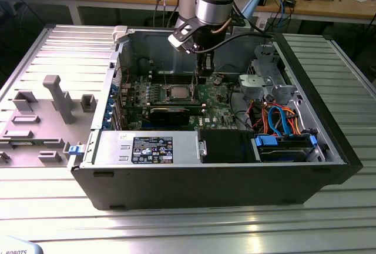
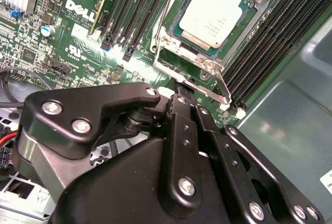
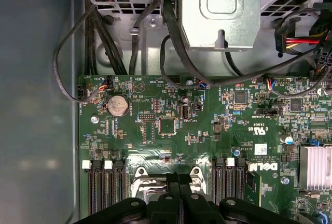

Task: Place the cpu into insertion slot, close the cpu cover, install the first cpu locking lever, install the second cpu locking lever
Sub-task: 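Close the cpu cover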

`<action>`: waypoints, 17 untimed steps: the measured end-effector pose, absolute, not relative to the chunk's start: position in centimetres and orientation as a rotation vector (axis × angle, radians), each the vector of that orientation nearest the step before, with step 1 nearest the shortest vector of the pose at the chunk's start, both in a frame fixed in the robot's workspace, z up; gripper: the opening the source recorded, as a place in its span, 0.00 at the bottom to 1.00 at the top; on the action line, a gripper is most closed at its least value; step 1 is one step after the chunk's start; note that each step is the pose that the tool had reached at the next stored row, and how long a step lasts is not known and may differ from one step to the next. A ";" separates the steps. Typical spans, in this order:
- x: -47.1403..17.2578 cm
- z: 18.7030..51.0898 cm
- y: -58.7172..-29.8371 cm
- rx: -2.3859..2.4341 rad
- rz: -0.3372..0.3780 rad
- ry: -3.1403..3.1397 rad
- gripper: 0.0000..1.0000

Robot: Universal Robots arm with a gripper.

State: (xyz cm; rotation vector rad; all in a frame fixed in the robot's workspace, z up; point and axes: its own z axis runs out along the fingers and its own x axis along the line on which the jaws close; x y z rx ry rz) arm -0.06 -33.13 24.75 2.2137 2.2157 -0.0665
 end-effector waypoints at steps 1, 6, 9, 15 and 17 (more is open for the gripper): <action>-0.1 24.8 -33.1 2.214 -0.067 2.216 0.11; -0.1 24.7 -33.1 2.214 -0.066 2.215 0.11; -0.4 24.7 -33.1 2.214 -0.067 2.216 0.11; -0.8 24.7 -33.1 2.214 -0.067 2.216 0.11; -0.9 24.7 -33.1 2.214 -0.067 2.216 0.11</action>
